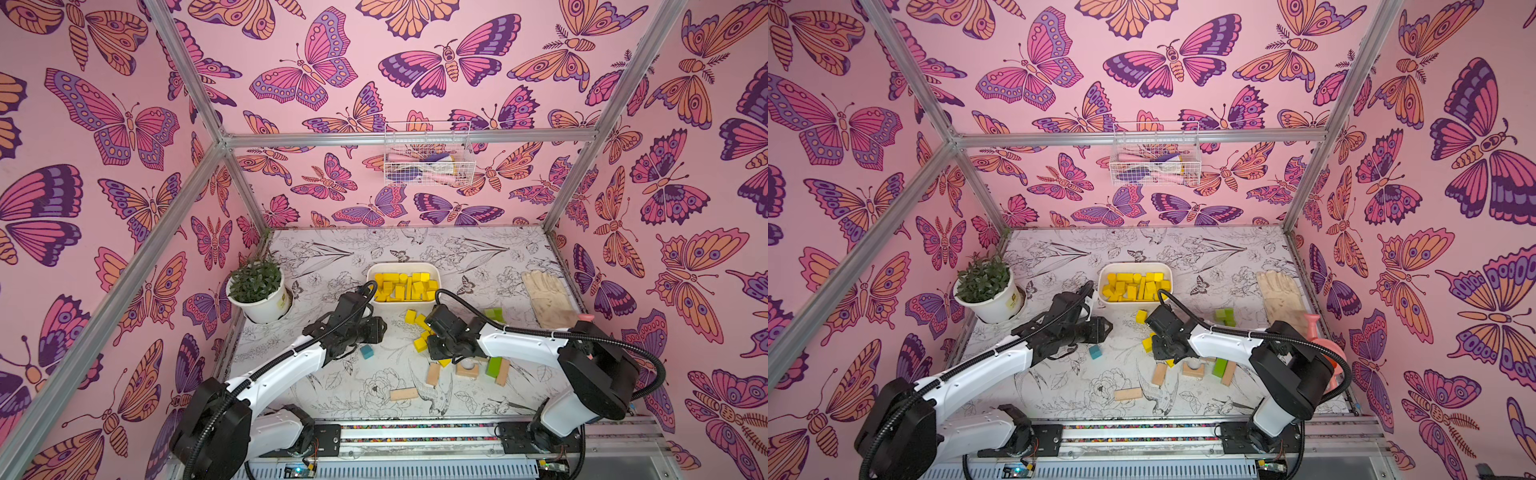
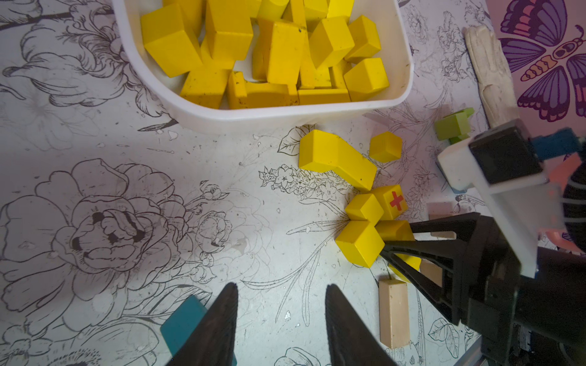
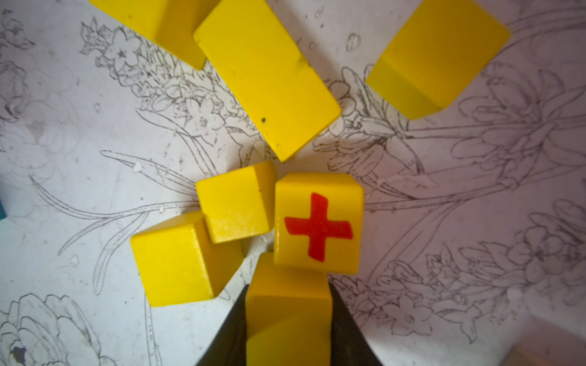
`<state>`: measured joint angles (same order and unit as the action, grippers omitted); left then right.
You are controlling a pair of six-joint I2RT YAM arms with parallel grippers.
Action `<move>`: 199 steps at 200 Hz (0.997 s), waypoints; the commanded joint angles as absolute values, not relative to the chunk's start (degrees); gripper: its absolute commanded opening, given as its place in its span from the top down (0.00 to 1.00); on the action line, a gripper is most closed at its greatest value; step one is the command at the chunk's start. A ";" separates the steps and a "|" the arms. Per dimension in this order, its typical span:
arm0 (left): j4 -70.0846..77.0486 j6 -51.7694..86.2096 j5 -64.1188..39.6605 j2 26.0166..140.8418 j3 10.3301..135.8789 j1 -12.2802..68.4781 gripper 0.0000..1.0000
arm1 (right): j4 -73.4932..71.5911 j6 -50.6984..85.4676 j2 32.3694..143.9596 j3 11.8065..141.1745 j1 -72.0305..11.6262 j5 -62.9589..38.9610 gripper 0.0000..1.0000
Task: Pick out the yellow building blocks
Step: Pick up the building block from the center of the board, then place the building block in the storage box.
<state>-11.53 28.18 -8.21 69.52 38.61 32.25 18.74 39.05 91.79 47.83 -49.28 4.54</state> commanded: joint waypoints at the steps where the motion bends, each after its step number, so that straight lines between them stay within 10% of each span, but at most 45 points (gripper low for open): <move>1: -10.34 28.48 -9.14 69.61 37.94 31.83 0.54 | 19.52 39.72 89.62 47.20 -49.66 6.00 0.69; 199: -8.99 29.16 -12.86 69.37 36.57 28.62 0.54 | 24.37 37.04 80.20 49.86 -48.98 12.09 0.80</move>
